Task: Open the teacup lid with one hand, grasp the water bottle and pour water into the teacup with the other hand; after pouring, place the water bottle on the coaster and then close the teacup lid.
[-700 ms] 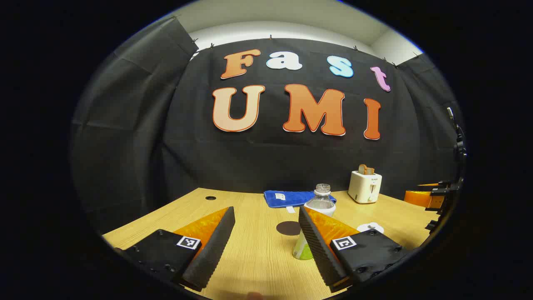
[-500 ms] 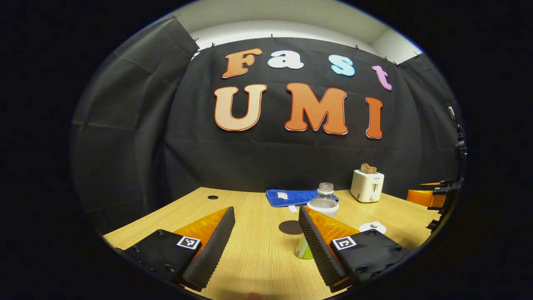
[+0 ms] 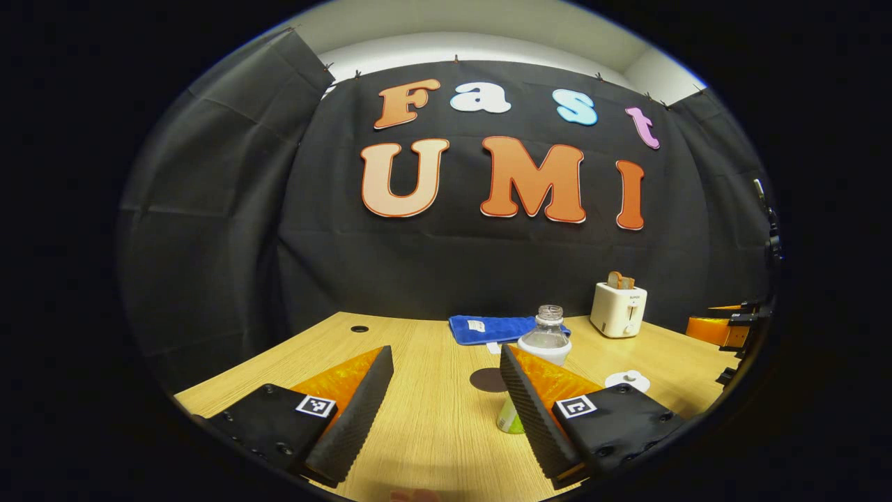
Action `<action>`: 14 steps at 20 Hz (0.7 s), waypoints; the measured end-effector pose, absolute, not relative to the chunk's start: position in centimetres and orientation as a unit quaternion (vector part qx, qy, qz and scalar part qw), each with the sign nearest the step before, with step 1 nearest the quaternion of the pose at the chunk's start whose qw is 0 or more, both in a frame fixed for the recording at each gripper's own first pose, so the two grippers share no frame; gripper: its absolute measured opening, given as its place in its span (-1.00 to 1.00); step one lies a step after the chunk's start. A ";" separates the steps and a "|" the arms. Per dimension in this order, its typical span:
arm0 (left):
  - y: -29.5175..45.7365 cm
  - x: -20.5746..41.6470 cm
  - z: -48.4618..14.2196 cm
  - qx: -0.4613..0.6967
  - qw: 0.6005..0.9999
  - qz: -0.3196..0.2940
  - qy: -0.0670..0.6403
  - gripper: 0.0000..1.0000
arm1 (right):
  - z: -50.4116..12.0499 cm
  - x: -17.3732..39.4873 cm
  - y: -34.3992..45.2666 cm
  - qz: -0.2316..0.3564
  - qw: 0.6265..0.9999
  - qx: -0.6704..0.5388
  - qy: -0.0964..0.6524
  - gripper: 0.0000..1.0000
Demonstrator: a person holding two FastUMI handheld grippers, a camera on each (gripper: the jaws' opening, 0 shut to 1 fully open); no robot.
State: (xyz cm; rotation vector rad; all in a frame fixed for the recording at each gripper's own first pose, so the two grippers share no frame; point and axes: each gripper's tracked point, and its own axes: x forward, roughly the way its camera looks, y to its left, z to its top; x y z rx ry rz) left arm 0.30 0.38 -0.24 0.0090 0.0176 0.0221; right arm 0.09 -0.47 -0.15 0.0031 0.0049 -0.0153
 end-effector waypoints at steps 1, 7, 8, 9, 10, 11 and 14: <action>0.3 0.3 -0.2 0.005 1.000 0.010 0.009 0.98 | -0.2 0.0 -0.6 -0.008 1.000 0.002 0.002 0.96; -0.2 0.1 -0.2 0.012 1.000 0.004 0.009 0.98 | -0.5 0.3 -0.5 -0.007 1.000 0.002 0.005 0.96; -0.3 0.2 -0.3 0.012 1.000 0.004 0.010 0.98 | -0.7 0.5 -0.3 -0.007 1.000 0.001 0.006 0.96; -0.2 0.2 -0.5 0.013 1.000 0.005 0.011 0.98 | -0.9 0.7 -0.1 -0.006 1.000 0.000 0.007 0.96; -0.1 0.1 -0.5 0.014 1.000 0.006 0.013 0.98 | -1.1 1.0 0.1 -0.007 1.000 -0.001 0.011 0.96; -0.1 0.2 -0.5 0.015 1.000 0.006 0.014 0.98 | -1.6 1.4 0.3 -0.007 1.000 -0.001 0.016 0.96; -0.2 0.2 -0.7 0.016 1.000 0.004 0.015 0.98 | -3.2 2.9 1.6 -0.003 0.999 -0.010 0.033 0.96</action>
